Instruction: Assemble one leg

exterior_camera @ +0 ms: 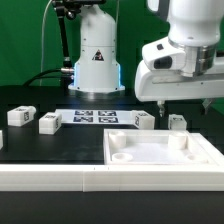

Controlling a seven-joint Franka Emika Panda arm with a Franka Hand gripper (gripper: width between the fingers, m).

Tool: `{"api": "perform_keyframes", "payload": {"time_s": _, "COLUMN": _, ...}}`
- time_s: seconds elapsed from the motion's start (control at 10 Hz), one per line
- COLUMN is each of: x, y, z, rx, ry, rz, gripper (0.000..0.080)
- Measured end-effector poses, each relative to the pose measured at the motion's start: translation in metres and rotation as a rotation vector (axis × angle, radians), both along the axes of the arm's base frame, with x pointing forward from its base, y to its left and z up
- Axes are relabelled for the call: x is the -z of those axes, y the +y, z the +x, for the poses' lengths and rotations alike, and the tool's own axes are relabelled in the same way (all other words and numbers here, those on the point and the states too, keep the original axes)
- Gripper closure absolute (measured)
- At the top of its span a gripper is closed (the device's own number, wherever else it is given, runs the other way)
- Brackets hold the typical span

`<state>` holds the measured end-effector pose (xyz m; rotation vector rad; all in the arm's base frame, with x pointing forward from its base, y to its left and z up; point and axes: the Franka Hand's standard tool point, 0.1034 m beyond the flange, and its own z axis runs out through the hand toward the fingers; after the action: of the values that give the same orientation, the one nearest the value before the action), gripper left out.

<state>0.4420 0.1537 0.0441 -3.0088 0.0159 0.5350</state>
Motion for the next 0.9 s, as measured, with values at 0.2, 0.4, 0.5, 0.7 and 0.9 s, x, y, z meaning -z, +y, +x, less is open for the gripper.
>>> {"api": "perform_keyframes", "payload": {"time_s": 0.2, "x": 0.001, "y": -0.001, "z": -0.003, "rx": -0.007, "ry": 0.154, "rz": -0.003, "gripper": 0.0151}}
{"api": "perform_keyframes", "payload": {"time_s": 0.4, "x": 0.005, "y": -0.002, "z": -0.004, "rx": -0.011, "ry": 0.306, "rz": -0.003, "gripper": 0.0151}}
{"api": "perform_keyframes", "payload": {"time_s": 0.5, "x": 0.010, "y": -0.002, "z": -0.006, "rx": -0.014, "ry": 0.364, "rz": -0.004, "gripper": 0.0151}}
{"api": "perform_keyframes", "payload": {"time_s": 0.7, "x": 0.016, "y": -0.004, "z": -0.016, "rx": -0.025, "ry": 0.491, "rz": -0.007, "gripper": 0.0151}}
{"api": "perform_keyframes", "payload": {"time_s": 0.9, "x": 0.026, "y": -0.001, "z": -0.019, "rx": -0.036, "ry": 0.577, "rz": -0.009, "gripper": 0.0151}}
